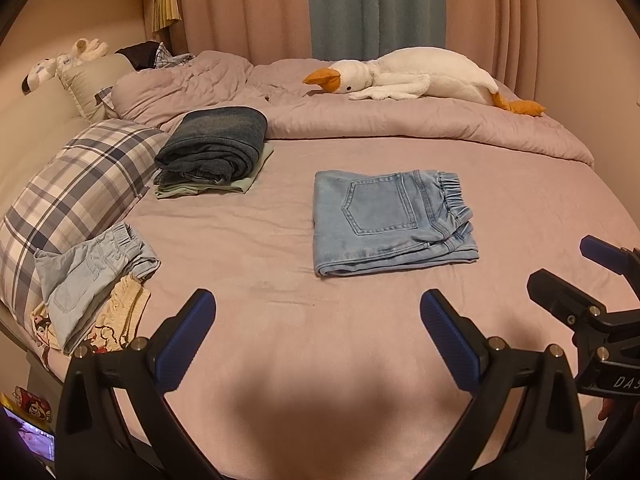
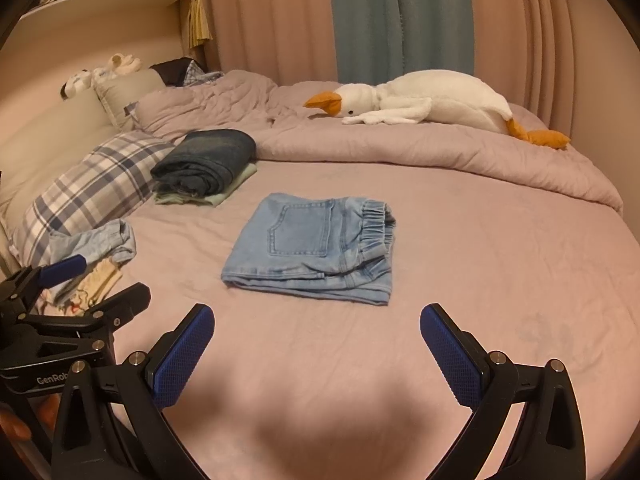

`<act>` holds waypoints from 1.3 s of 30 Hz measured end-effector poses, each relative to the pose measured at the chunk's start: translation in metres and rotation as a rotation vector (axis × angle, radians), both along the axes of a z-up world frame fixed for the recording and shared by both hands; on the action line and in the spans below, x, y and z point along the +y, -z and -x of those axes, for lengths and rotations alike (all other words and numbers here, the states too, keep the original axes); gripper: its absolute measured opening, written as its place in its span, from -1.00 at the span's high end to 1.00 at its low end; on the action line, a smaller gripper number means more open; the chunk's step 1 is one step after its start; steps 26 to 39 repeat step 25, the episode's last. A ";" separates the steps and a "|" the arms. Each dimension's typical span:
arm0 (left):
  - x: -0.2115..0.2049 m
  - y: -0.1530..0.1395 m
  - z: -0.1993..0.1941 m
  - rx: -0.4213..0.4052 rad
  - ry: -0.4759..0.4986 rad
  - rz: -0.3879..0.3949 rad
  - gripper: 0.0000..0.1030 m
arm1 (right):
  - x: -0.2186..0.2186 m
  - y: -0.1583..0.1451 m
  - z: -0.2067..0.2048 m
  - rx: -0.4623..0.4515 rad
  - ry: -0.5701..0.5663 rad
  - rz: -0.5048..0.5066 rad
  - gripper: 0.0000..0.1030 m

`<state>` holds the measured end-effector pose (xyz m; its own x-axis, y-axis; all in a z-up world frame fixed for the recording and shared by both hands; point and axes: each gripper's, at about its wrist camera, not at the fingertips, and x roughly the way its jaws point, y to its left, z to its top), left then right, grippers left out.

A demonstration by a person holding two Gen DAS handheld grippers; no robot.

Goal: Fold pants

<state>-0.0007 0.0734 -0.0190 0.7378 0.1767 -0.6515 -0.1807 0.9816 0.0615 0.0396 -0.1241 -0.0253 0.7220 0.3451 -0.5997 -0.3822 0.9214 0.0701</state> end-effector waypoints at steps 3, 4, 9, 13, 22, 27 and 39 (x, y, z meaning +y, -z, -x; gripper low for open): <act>0.000 0.000 0.000 0.003 0.002 -0.002 -0.99 | 0.000 0.000 0.000 0.002 -0.001 -0.001 -0.98; 0.001 0.000 0.000 0.002 0.002 -0.003 -0.99 | 0.000 0.000 0.001 0.002 0.000 0.000 -0.98; 0.001 0.000 0.000 0.000 0.003 -0.004 -0.99 | -0.001 -0.001 0.002 0.000 -0.002 -0.003 -0.98; 0.001 -0.001 0.000 -0.001 0.005 -0.005 -0.99 | -0.001 -0.001 0.004 -0.005 0.001 -0.005 -0.98; 0.001 -0.003 0.000 -0.001 0.007 -0.005 -0.99 | -0.002 -0.001 0.004 -0.005 0.001 -0.003 -0.98; 0.001 -0.003 0.000 -0.002 0.008 -0.006 -0.99 | -0.002 -0.001 0.005 -0.005 0.002 -0.003 -0.98; 0.001 -0.003 0.000 -0.002 0.008 -0.006 -0.99 | -0.002 -0.001 0.005 -0.005 0.002 -0.003 -0.98</act>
